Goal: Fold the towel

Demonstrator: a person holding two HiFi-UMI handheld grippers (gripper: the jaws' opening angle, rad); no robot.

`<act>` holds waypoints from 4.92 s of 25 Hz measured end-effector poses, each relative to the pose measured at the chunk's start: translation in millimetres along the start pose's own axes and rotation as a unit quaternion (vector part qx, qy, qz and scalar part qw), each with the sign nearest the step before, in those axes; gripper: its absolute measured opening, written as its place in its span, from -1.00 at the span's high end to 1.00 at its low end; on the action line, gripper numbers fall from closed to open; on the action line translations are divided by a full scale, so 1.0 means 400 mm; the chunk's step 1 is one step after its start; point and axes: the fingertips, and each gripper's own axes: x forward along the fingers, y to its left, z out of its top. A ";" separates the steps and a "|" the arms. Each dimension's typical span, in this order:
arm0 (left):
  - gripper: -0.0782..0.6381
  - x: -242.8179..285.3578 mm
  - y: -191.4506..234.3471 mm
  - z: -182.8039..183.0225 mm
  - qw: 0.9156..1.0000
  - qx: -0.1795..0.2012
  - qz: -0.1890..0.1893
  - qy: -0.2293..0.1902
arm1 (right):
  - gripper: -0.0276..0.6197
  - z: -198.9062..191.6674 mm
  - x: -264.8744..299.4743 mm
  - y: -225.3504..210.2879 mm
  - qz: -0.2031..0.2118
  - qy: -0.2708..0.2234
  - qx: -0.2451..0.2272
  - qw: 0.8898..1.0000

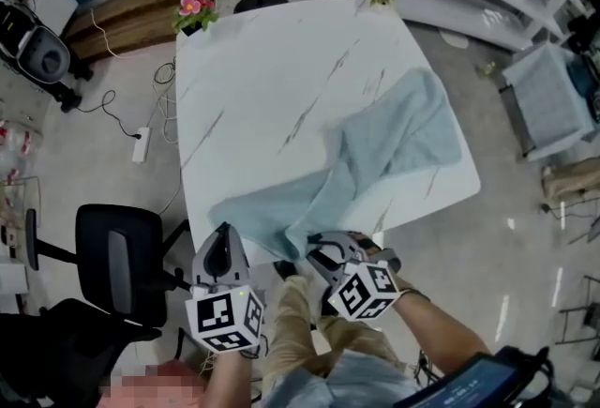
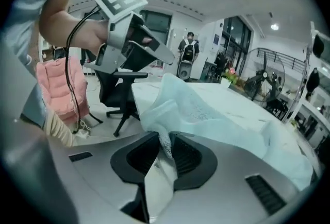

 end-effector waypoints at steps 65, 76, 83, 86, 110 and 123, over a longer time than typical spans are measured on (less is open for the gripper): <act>0.76 0.320 0.231 0.164 0.999 -0.041 0.004 -0.003 | 0.83 0.501 0.616 -0.812 -0.061 -0.016 0.140 0.988; 0.75 0.296 0.250 0.111 0.998 -0.032 0.044 0.017 | 0.10 0.611 0.546 -0.689 0.120 -0.113 0.207 0.964; 0.39 0.315 0.221 0.049 0.998 0.001 0.024 0.057 | 0.22 0.619 0.215 -0.737 0.081 -0.170 0.164 0.968; 0.26 0.342 0.218 0.043 0.998 0.004 0.024 0.061 | 0.27 0.499 0.103 -0.738 0.048 -0.142 0.128 0.980; 0.48 0.380 0.240 -0.044 0.984 0.050 0.089 0.149 | 0.54 0.303 0.226 -0.238 0.192 -0.030 -0.016 0.981; 0.70 0.302 0.245 -0.083 0.982 0.065 0.013 0.179 | 0.68 0.223 0.305 -0.133 0.213 0.052 -0.050 0.974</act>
